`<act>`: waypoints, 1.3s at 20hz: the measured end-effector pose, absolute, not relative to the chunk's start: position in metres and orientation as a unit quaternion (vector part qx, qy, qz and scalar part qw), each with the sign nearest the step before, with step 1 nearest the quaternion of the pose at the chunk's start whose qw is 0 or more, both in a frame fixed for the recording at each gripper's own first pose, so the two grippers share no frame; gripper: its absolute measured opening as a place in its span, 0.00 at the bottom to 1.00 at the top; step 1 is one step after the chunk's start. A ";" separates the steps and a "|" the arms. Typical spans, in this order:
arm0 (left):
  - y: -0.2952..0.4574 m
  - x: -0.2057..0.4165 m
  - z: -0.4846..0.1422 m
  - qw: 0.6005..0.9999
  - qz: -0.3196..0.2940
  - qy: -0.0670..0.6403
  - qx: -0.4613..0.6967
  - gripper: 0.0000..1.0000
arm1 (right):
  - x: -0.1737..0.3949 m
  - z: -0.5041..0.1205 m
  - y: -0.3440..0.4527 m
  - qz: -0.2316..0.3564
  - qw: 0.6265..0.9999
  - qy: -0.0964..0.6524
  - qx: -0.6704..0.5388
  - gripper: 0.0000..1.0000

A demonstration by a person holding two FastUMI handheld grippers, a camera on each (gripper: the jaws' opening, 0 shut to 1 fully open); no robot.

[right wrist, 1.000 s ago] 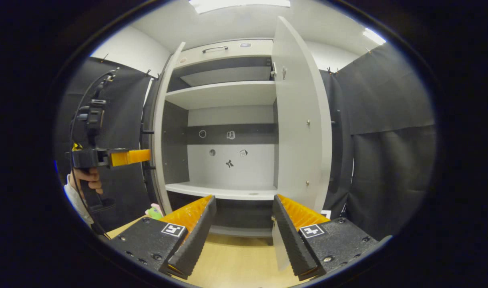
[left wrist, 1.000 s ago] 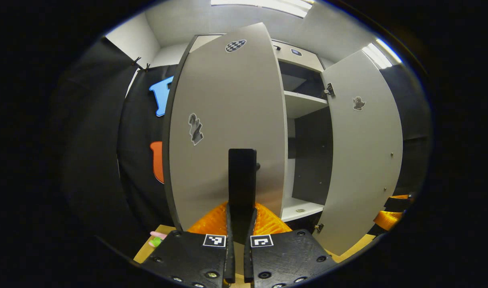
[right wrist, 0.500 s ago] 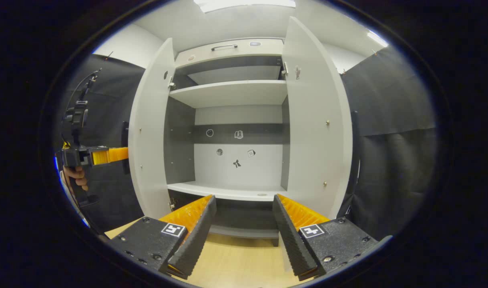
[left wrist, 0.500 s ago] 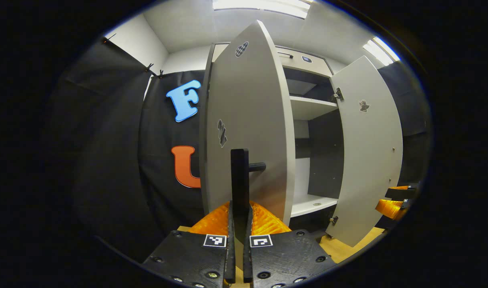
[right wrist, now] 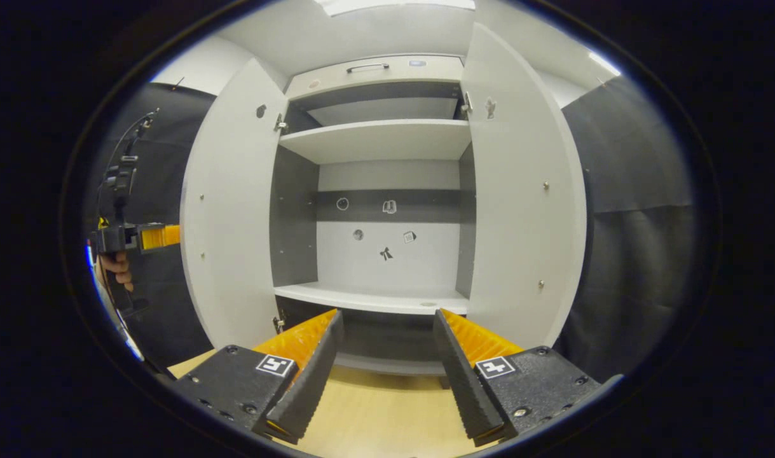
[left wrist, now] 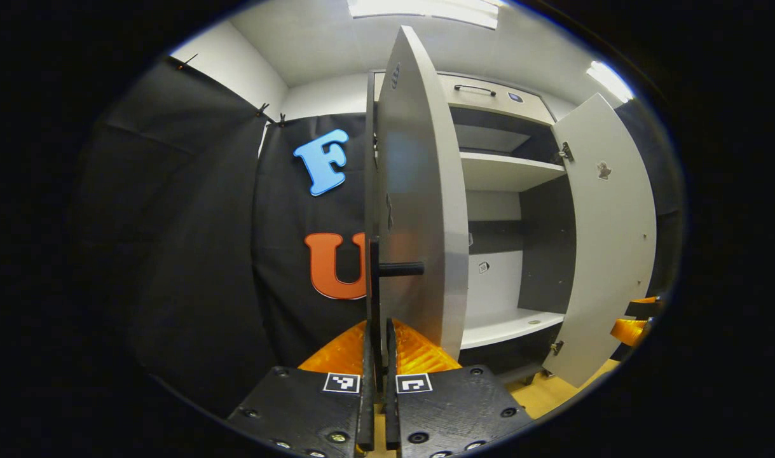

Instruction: Open the right door of the double-door shoe cabinet with the right hand, and open the left door with the left hand.

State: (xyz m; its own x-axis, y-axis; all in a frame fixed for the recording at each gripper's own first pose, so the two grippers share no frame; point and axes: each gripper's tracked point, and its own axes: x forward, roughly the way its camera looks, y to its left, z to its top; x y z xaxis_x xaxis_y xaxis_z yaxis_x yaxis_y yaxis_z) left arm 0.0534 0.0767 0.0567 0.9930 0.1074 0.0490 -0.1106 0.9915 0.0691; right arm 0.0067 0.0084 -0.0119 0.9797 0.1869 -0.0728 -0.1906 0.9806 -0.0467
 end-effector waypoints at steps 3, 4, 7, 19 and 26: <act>0.090 0.051 0.059 0.998 0.049 -0.026 0.039 0.00 | 0.007 -0.015 0.006 0.090 0.995 0.038 -0.029 0.89; 0.095 0.052 0.058 0.998 0.045 -0.026 0.039 0.00 | 0.008 -0.016 0.006 0.088 0.995 0.039 -0.027 0.89; 0.103 0.051 0.057 0.999 0.030 -0.026 0.025 0.00 | 0.006 -0.015 0.008 0.090 0.995 0.040 -0.024 0.89; 0.110 0.012 0.052 0.999 0.005 -0.023 0.040 0.06 | 0.000 -0.018 0.010 0.081 0.995 0.042 -0.028 0.89; -0.001 0.011 0.033 0.996 -0.077 -0.054 0.002 0.04 | 0.001 -0.026 0.015 0.079 0.996 0.042 -0.027 0.89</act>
